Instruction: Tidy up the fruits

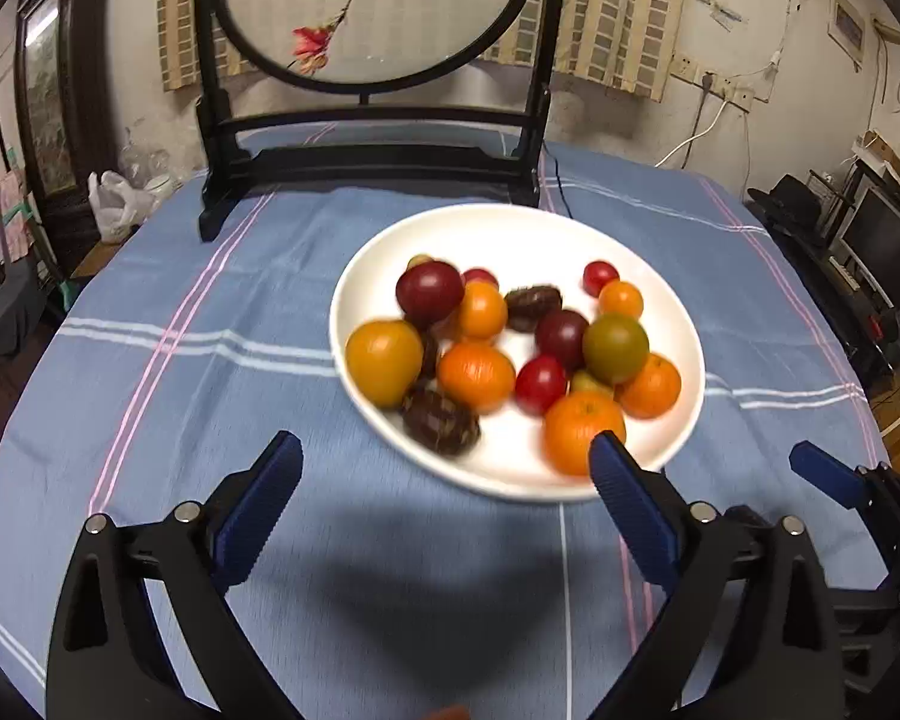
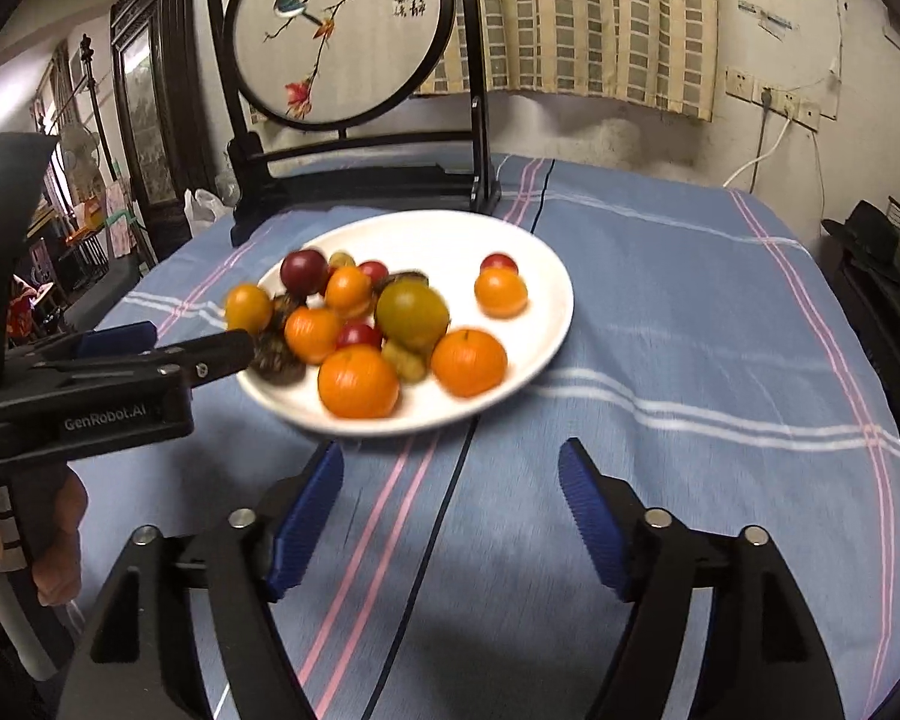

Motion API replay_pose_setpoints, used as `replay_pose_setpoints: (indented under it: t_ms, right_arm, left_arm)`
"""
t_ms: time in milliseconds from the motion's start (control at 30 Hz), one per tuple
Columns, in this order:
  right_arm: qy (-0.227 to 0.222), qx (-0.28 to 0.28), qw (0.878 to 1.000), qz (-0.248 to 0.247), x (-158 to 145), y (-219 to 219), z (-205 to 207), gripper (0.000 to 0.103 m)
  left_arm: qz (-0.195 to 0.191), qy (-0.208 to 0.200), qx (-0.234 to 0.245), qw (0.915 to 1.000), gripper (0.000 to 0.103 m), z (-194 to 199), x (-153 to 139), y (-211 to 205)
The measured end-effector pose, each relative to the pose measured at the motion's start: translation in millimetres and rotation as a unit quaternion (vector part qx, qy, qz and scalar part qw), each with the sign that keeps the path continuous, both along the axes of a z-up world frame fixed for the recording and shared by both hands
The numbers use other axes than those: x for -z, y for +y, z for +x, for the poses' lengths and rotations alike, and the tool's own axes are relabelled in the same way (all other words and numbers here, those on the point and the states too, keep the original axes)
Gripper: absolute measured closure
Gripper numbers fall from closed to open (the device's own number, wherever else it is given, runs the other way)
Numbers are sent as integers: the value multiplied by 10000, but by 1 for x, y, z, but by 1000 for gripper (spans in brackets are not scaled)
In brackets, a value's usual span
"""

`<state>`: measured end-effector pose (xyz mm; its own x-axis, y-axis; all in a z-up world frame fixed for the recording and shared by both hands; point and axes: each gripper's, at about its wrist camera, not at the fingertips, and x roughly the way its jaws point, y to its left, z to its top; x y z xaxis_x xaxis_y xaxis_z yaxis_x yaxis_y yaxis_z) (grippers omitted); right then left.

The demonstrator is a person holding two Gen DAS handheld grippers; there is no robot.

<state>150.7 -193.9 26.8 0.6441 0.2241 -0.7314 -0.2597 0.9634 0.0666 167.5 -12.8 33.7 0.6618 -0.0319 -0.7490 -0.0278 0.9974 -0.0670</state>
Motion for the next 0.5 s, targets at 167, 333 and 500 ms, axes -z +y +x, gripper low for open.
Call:
replay_pose_setpoints:
  t_ms: [167,333,500]
  right_arm:
    - [67,57,10000,-8,5,1,-20,15]
    - [99,140,9999,12,7,0,-38,9]
    - [138,185,9997,-66,13,1,-47,9]
  left_arm:
    - [-12,56,43,10000,9,-27,4,1]
    - [7,4,54,10000,7,-51,8,1]
    - [62,82,131,9999,7,-64,20,-2]
